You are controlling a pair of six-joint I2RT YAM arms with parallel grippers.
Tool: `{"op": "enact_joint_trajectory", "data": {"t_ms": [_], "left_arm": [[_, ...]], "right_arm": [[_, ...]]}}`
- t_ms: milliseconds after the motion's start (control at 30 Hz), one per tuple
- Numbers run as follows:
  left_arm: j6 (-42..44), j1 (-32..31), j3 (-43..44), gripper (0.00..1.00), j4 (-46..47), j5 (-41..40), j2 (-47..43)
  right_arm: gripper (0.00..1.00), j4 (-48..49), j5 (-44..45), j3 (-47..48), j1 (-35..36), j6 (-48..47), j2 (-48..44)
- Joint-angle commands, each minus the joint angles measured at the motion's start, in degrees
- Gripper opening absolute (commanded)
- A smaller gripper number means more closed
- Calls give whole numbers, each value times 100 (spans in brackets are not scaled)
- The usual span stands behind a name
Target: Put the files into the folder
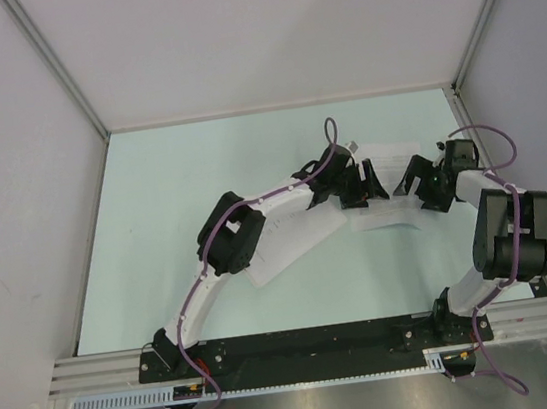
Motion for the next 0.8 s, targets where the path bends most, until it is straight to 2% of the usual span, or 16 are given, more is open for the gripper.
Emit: {"op": "enact_joint_trajectory", "data": {"t_ms": [0,167,467,500,767], "left_arm": [[-173,21,-166,78,-28,116,27],[-182,92,-271,78,68,230,-17],[-121,153,-342,78,121,379,-17],[-103,171,-342,78,130,432,-17],[2,206,-254,78,86,582,71]], "right_arm": [[99,-88,-716,-37,39,98,12],[100,61,-1348,-116,-171,282,-84],[100,1388,-2499,-344,-497,871,318],[100,1737,-2561,-344,-498,932,354],[100,2267,-2632,-292,-717,705,591]]}}
